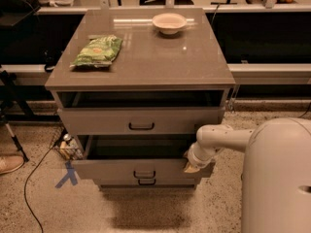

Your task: Open middle drawer

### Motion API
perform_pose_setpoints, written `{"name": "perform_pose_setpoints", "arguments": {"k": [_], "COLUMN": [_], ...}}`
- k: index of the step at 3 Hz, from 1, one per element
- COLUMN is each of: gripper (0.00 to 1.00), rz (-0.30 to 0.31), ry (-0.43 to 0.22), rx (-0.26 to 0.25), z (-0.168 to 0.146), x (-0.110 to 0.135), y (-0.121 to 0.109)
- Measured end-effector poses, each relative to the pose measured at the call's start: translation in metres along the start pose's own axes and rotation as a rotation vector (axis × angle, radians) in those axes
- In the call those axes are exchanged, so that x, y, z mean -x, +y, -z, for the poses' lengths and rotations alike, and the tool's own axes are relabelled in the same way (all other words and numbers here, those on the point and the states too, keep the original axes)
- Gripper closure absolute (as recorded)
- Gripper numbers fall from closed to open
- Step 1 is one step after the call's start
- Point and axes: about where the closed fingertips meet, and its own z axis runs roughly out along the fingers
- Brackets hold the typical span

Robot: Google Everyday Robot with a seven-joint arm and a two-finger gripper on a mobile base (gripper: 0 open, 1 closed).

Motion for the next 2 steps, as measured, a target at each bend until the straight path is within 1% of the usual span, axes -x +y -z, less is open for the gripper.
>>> {"name": "perform_pose_setpoints", "arguments": {"k": [1, 2], "gripper": [1.00, 1.00], "rz": [-0.018, -0.027], "ry": [-0.002, -0.005], "rx": [-0.002, 0.000], "z": [0.0011, 0.0004], "x": [-0.0034, -0.0044], "y": [0.0089, 0.0131]}}
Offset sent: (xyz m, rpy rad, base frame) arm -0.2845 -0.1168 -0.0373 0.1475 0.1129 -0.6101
